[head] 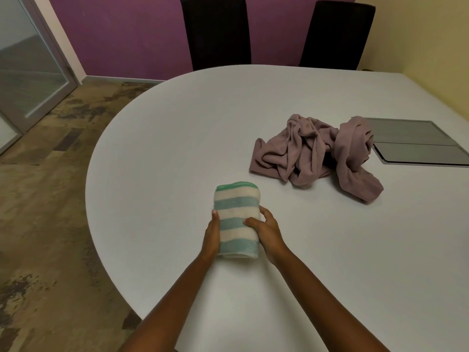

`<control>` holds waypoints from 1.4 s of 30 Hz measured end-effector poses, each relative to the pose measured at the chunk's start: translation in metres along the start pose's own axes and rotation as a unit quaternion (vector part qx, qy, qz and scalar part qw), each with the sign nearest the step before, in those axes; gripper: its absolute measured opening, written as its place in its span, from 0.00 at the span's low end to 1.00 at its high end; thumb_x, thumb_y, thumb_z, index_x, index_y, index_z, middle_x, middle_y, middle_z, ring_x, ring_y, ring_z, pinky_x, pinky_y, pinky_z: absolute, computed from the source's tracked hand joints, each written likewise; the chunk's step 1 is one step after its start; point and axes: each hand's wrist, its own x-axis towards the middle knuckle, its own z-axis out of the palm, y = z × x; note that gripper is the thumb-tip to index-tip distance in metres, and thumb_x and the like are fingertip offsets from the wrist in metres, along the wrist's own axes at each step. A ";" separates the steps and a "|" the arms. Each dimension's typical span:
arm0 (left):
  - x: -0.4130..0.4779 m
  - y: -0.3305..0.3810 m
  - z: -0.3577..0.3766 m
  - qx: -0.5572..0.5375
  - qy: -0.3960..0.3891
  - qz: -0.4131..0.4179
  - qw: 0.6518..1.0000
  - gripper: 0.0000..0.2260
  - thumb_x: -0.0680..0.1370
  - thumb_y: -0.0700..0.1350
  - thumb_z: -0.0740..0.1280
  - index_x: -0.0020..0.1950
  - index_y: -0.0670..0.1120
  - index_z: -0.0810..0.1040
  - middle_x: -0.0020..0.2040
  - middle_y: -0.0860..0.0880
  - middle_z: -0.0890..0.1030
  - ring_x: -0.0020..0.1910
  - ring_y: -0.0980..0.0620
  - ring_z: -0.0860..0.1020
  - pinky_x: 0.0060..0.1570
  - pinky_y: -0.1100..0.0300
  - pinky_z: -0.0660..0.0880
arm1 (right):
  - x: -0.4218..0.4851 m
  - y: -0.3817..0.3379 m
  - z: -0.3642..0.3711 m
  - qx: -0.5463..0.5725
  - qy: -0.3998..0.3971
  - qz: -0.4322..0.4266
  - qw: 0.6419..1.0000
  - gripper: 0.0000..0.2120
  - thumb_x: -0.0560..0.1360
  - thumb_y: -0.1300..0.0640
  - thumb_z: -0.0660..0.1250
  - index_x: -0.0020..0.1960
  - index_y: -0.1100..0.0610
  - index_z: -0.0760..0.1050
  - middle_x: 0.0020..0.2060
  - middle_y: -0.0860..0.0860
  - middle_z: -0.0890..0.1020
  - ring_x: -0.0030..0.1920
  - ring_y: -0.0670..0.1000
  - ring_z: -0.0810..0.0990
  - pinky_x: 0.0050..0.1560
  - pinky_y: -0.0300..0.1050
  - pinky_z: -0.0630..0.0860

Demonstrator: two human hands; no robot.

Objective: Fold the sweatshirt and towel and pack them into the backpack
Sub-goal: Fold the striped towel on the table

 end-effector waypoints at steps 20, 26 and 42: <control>0.038 0.105 -0.141 0.286 0.129 0.102 0.944 0.37 0.54 0.68 0.64 0.51 0.41 0.75 0.48 0.42 0.80 0.48 0.44 0.79 0.47 0.52 0.74 | 0.045 0.015 0.129 -0.083 -0.167 0.021 0.982 0.29 0.72 0.67 0.67 0.67 0.52 0.57 0.55 0.50 0.74 0.57 0.51 0.74 0.51 0.44 0.79; 0.060 0.124 -0.162 0.411 0.193 0.140 0.880 0.36 0.70 0.61 0.69 0.71 0.43 0.65 0.67 0.41 0.72 0.66 0.40 0.70 0.64 0.47 0.67 | 0.064 0.017 0.164 -0.292 -0.165 -0.087 0.938 0.42 0.73 0.61 0.68 0.75 0.56 0.43 0.68 0.56 0.65 0.68 0.56 0.66 0.67 0.49 0.68; 0.051 0.042 -0.151 0.751 0.085 0.141 0.640 0.32 0.78 0.64 0.39 0.68 0.45 0.66 0.63 0.41 0.77 0.61 0.41 0.76 0.63 0.47 0.65 | 0.068 0.056 0.109 -0.682 -0.225 -0.156 0.678 0.42 0.68 0.32 0.33 0.76 0.52 0.45 0.76 0.54 0.44 0.76 0.56 0.43 0.74 0.51 0.44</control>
